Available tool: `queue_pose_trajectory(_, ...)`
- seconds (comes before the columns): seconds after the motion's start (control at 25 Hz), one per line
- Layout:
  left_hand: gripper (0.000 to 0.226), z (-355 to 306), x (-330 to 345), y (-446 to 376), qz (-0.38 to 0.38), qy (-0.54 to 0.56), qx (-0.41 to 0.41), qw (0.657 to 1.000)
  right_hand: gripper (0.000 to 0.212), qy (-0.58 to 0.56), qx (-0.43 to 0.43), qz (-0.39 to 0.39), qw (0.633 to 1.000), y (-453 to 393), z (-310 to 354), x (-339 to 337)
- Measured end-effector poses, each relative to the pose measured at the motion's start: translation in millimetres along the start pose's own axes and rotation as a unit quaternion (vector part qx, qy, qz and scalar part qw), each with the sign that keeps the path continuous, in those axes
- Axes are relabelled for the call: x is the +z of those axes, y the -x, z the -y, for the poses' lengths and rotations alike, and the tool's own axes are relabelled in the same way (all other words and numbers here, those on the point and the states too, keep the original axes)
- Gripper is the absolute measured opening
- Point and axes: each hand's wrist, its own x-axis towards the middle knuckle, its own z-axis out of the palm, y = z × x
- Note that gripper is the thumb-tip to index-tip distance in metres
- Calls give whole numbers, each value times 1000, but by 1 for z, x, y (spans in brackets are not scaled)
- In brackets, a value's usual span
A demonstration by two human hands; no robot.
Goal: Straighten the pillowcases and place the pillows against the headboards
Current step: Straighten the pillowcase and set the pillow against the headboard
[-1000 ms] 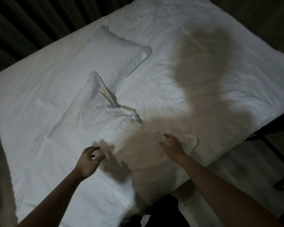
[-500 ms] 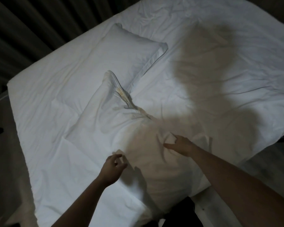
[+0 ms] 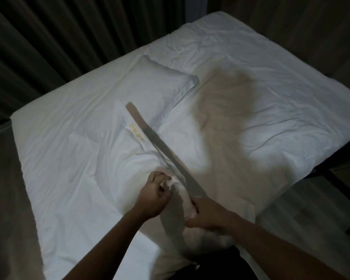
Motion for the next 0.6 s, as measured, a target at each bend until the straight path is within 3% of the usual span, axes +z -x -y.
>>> queue_pose_trajectory(0.2,68,-7,-11,-22,111,-195,43,974,59,-6,-14,-26,1000,41,17,51)
queue_pose_trajectory(0.36,51,-2,-13,-14,223,-322,43,919,43,17,21,-77,997,58,20,69)
queue_pose_trajectory(0.52,44,8,-13,9,190,-285,46,938,34,9,8,-147,989,71,19,78)
queue_pose_trajectory(0.6,39,11,-15,25,135,-266,72,952,41,8,-5,-202,979,76,16,76)
